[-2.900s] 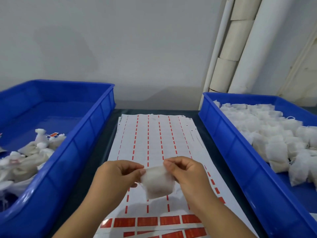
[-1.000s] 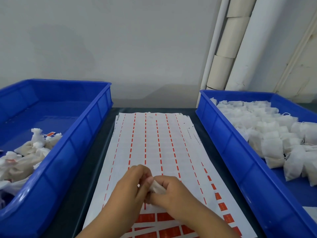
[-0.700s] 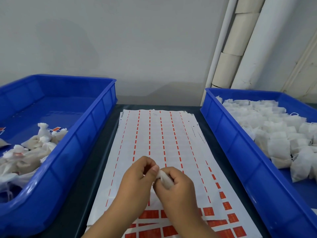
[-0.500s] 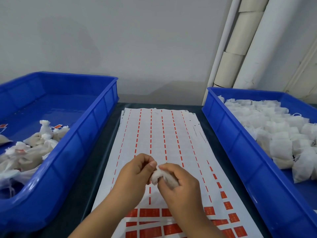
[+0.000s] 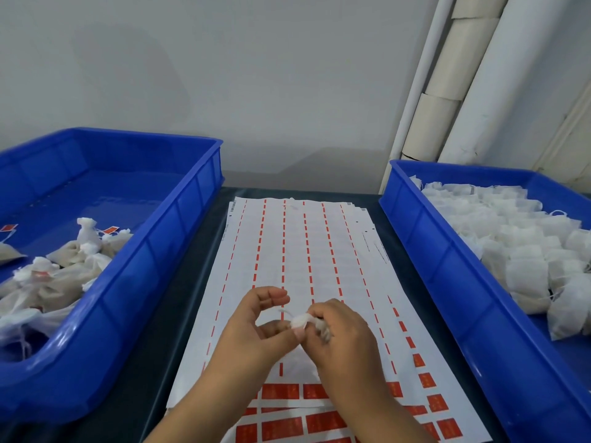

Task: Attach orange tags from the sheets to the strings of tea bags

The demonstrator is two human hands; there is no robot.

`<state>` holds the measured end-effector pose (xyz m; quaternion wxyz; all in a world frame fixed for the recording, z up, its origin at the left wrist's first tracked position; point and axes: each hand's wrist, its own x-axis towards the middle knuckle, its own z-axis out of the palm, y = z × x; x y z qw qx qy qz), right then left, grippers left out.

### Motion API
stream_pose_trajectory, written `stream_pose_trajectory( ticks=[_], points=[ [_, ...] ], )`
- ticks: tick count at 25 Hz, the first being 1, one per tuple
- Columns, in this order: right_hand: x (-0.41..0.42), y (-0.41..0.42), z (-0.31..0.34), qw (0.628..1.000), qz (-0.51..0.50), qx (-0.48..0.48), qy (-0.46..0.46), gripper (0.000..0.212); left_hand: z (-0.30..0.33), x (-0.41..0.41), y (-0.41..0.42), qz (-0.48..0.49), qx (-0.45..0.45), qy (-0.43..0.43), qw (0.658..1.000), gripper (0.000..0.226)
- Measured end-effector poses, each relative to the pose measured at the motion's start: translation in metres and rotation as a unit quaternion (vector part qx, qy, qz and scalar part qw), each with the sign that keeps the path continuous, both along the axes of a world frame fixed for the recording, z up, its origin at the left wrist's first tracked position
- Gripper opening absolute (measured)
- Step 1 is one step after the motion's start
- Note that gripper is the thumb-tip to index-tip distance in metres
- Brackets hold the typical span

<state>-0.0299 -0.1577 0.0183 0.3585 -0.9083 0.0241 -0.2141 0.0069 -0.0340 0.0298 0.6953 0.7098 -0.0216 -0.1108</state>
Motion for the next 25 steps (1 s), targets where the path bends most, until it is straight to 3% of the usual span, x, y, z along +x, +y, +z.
stream_pose_trajectory(
  ticks=[2, 5, 7, 9, 10, 12, 14, 18, 22, 25],
  points=[
    [-0.001, 0.001, 0.006, 0.996, 0.013, 0.05, 0.069, 0.003, 0.003, -0.001, 0.001, 0.006, 0.014, -0.021, 1.0, 0.04],
    [0.0, 0.0, 0.013, 0.949, 0.023, 0.235, 0.208, 0.013, 0.003, -0.001, 0.002, 0.021, 0.035, -0.046, 0.998, 0.035],
    [0.0, -0.002, 0.018, 0.854, 0.049, 0.436, 0.279, 0.021, 0.001, -0.003, 0.002, 0.014, 0.018, -0.052, 0.998, 0.029],
    [-0.002, -0.006, 0.018, 0.722, 0.084, 0.619, 0.297, 0.014, 0.0, -0.005, 0.001, 0.007, 0.017, -0.06, 0.998, 0.022],
    [-0.002, -0.006, 0.019, 0.665, 0.096, 0.675, 0.304, 0.009, 0.001, -0.006, 0.0, 0.008, 0.033, -0.074, 0.997, 0.02],
    [-0.003, -0.007, 0.018, 0.604, 0.113, 0.726, 0.309, 0.017, 0.003, -0.008, -0.001, 0.016, 0.073, -0.121, 0.99, 0.022],
    [-0.002, -0.007, 0.018, 0.612, 0.112, 0.72, 0.307, 0.017, 0.004, -0.012, -0.001, 0.038, 0.146, -0.2, 0.968, 0.031],
    [-0.002, -0.007, 0.018, 0.693, 0.098, 0.656, 0.282, 0.019, 0.001, -0.02, 0.003, 0.012, 0.229, -0.312, 0.922, 0.038],
    [-0.007, -0.006, 0.019, 0.737, 0.077, 0.616, 0.267, 0.022, 0.002, -0.018, 0.005, 0.008, 0.288, -0.318, 0.903, 0.017],
    [-0.008, -0.003, 0.017, 0.795, 0.049, 0.549, 0.254, 0.021, 0.005, -0.018, 0.004, 0.029, 0.317, -0.295, 0.901, 0.008]
  ],
)
